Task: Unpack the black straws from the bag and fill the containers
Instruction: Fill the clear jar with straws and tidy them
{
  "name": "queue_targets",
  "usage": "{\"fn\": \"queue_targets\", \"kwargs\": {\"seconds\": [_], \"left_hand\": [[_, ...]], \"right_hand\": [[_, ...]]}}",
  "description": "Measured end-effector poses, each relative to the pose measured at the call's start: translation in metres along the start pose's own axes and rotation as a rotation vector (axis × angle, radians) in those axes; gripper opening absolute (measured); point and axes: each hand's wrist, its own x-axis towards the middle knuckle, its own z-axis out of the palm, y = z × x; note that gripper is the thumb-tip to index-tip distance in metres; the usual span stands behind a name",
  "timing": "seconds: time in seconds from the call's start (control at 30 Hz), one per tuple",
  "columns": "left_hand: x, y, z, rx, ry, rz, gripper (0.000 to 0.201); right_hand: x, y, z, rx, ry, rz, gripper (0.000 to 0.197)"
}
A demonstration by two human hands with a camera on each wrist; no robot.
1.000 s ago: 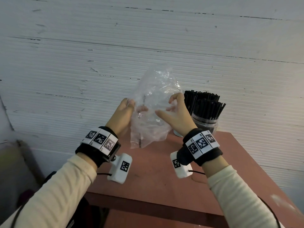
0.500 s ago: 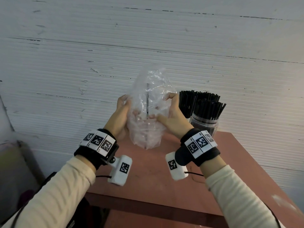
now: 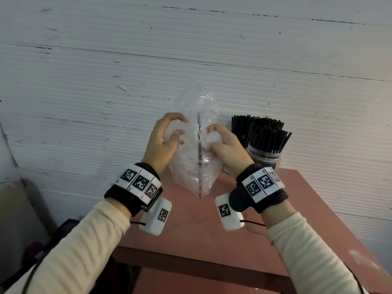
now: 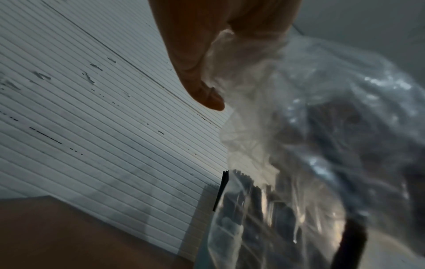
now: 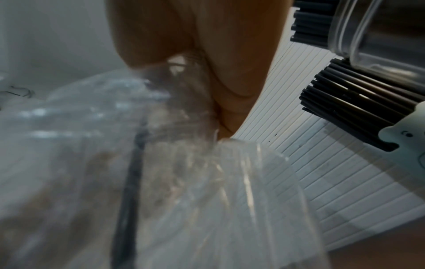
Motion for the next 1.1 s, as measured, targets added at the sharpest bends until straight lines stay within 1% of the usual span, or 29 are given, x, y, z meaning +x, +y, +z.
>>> {"fn": "queue_targets", "kwargs": {"seconds": [0.07, 0.1, 0.13, 0.2, 0.27, 0.3, 0.37, 0.4, 0.47, 0.53, 0.6, 0.7, 0.77, 0.8, 0.83, 0.9, 0.93, 0.97, 1.0, 1.03, 1.07, 1.1], "left_hand": [[0.000, 0.002, 0.001, -0.014, -0.069, -0.035, 0.036], [-0.001, 0.004, 0.001, -0.034, -0.118, -0.047, 0.037], [-0.002, 0.004, 0.001, -0.052, -0.158, -0.050, 0.040], [-0.004, 0.004, 0.001, -0.052, -0.192, -0.057, 0.049], [-0.004, 0.002, 0.002, -0.046, -0.186, -0.075, 0.048], [-0.004, 0.003, 0.003, -0.022, -0.170, -0.079, 0.041], [-0.002, 0.003, 0.005, 0.049, -0.127, -0.061, 0.021], [0.000, 0.004, 0.006, 0.071, -0.111, -0.045, 0.015], [0.003, 0.005, 0.007, 0.092, -0.065, -0.041, 0.016], [0.007, 0.003, 0.007, 0.112, 0.008, -0.079, 0.019], [0.011, -0.001, 0.007, 0.144, 0.086, -0.134, 0.019], [0.016, -0.004, 0.005, 0.231, 0.184, -0.173, 0.021], [0.019, -0.005, 0.004, 0.294, 0.222, -0.183, 0.020], [0.020, -0.005, 0.003, 0.323, 0.237, -0.193, 0.018], [0.021, -0.007, 0.003, 0.344, 0.249, -0.205, 0.014], [0.022, -0.010, 0.002, 0.349, 0.254, -0.236, 0.007], [0.022, -0.011, 0.002, 0.338, 0.247, -0.241, 0.008], [0.021, -0.011, 0.002, 0.326, 0.234, -0.235, 0.011], [0.019, -0.011, 0.003, 0.318, 0.214, -0.225, 0.014], [0.017, -0.010, 0.005, 0.315, 0.190, -0.211, 0.016], [0.015, -0.009, 0.006, 0.302, 0.168, -0.201, 0.019], [0.013, -0.008, 0.007, 0.275, 0.148, -0.185, 0.021]], "right_hand": [[-0.003, -0.005, -0.001, 0.079, -0.024, 0.034, 0.026], [-0.004, -0.006, -0.002, 0.091, -0.041, 0.036, 0.025], [-0.005, -0.007, -0.004, 0.065, -0.057, 0.020, 0.025], [-0.007, -0.008, -0.007, -0.055, -0.060, -0.036, 0.025], [-0.007, -0.008, -0.008, -0.157, -0.037, -0.087, 0.022], [-0.007, -0.008, -0.008, -0.200, -0.029, -0.113, 0.020], [-0.008, -0.007, -0.007, -0.267, -0.016, -0.157, 0.017], [-0.009, -0.008, -0.007, -0.289, -0.009, -0.168, 0.016], [-0.008, -0.007, -0.008, -0.326, 0.004, -0.175, 0.014], [-0.008, -0.004, -0.009, -0.376, 0.008, -0.185, 0.013], [-0.006, 0.000, -0.011, -0.483, 0.045, -0.218, 0.019], [-0.006, 0.003, -0.011, -0.619, 0.149, -0.195, 0.032], [-0.007, 0.002, -0.010, -0.699, 0.242, -0.179, 0.036], [-0.008, 0.000, -0.009, -0.752, 0.304, -0.210, 0.036], [-0.009, -0.001, -0.007, -0.792, 0.374, -0.271, 0.034], [-0.009, -0.004, -0.005, -0.787, 0.478, -0.456, 0.022], [-0.009, -0.007, -0.003, -0.754, 0.465, -0.526, 0.013], [-0.009, -0.009, -0.002, -0.728, 0.390, -0.550, 0.006], [-0.008, -0.011, 0.000, -0.724, 0.289, -0.521, 0.007], [-0.006, -0.012, 0.002, -0.746, 0.196, -0.452, 0.010], [-0.004, -0.011, 0.005, -0.780, 0.142, -0.379, 0.012], [-0.001, -0.010, 0.006, -0.801, 0.133, -0.332, 0.014]]}}
